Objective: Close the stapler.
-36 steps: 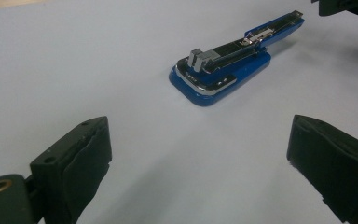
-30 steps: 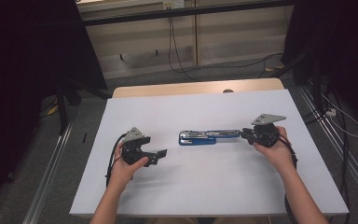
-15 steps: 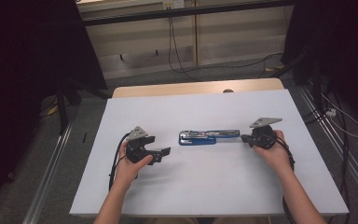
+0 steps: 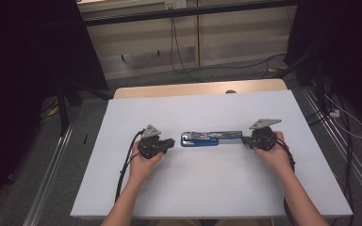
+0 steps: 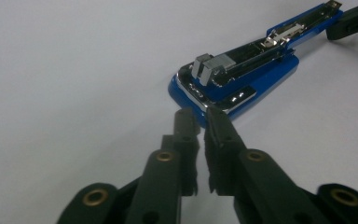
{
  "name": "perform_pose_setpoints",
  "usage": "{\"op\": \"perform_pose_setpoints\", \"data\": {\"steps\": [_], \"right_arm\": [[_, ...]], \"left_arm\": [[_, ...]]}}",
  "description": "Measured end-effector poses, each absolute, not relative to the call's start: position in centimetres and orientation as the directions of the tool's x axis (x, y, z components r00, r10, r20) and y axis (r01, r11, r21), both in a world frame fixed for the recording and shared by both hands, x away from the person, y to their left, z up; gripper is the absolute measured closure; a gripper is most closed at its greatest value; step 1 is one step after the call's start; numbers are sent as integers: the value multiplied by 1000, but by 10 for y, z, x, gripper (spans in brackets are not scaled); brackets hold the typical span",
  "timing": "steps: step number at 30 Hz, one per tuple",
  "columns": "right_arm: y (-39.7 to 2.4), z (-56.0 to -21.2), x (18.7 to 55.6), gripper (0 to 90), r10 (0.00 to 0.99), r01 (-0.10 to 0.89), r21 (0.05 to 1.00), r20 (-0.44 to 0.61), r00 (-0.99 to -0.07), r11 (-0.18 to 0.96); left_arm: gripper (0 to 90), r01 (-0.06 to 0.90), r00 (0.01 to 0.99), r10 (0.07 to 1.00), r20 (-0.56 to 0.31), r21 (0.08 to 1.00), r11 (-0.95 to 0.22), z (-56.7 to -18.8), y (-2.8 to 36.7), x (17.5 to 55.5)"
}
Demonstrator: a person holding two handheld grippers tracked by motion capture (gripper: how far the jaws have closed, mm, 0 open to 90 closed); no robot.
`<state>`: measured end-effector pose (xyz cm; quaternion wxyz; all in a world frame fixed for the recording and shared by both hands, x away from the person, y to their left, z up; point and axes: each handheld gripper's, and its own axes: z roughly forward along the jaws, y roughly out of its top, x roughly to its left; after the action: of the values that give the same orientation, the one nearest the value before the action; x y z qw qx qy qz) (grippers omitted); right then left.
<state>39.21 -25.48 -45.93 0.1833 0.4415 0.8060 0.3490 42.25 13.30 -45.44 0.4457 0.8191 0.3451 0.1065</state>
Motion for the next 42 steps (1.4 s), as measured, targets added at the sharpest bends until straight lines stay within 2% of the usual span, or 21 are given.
{"op": "perform_pose_setpoints", "data": {"steps": [1, 17, 42], "right_arm": [[-255, -459, 392, 900, 840, 583, 725, 11, -543, 367], [-253, -458, 392, 900, 833, 569, 735, 11, -553, 369], [-239, -453, 395, 900, 811, 533, 766, 26, -584, 359]], "left_arm": [[900, 472, 743, 655, -136, 800, -370, -456, 131, 424], [900, 471, 758, 642, -119, 780, -411, -465, 108, 433], [900, 472, 752, 650, -109, 777, -416, -465, 108, 433]]}}
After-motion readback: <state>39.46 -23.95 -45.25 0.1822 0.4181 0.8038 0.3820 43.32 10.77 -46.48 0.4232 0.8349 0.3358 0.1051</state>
